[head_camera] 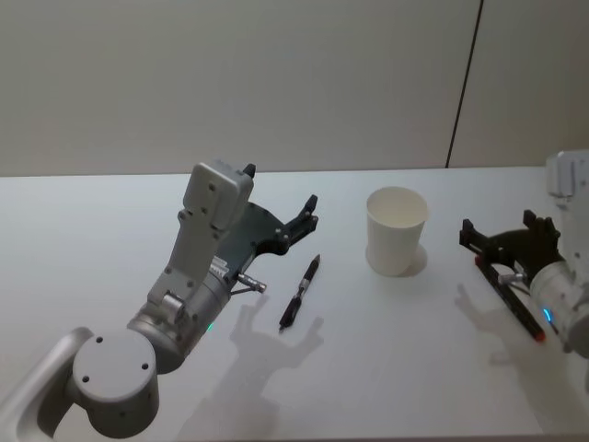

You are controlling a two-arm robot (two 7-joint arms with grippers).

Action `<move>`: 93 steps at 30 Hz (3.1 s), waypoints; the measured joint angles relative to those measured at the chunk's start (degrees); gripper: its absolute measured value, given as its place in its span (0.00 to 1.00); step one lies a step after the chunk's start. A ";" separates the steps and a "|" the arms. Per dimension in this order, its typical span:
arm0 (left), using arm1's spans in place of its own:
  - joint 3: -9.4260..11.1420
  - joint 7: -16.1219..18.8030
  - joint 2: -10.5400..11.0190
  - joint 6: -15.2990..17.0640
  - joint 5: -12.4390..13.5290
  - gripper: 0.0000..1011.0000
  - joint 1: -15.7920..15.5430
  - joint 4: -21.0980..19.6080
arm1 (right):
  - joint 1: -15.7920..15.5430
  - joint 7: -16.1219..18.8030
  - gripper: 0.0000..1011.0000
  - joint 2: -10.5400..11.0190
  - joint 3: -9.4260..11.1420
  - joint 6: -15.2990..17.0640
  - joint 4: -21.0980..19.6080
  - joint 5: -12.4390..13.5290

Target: Place the pen into the pen holder.

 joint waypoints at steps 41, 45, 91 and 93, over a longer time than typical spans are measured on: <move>0.00 0.00 0.00 0.00 0.00 0.99 0.00 0.00 | 8.99 3.71 0.79 -2.52 1.42 2.57 21.57 -1.72; 0.00 0.00 0.00 0.00 0.00 0.99 0.00 0.00 | 9.26 4.00 0.68 -2.56 1.55 2.59 22.50 -1.60; 0.00 0.00 0.00 0.00 0.00 0.99 0.00 0.00 | 4.74 12.98 0.18 -1.11 1.51 -13.96 14.56 -1.79; 0.00 0.00 0.00 0.00 0.00 0.99 0.00 0.00 | 4.61 13.26 0.18 -1.07 1.58 -15.75 14.09 -1.49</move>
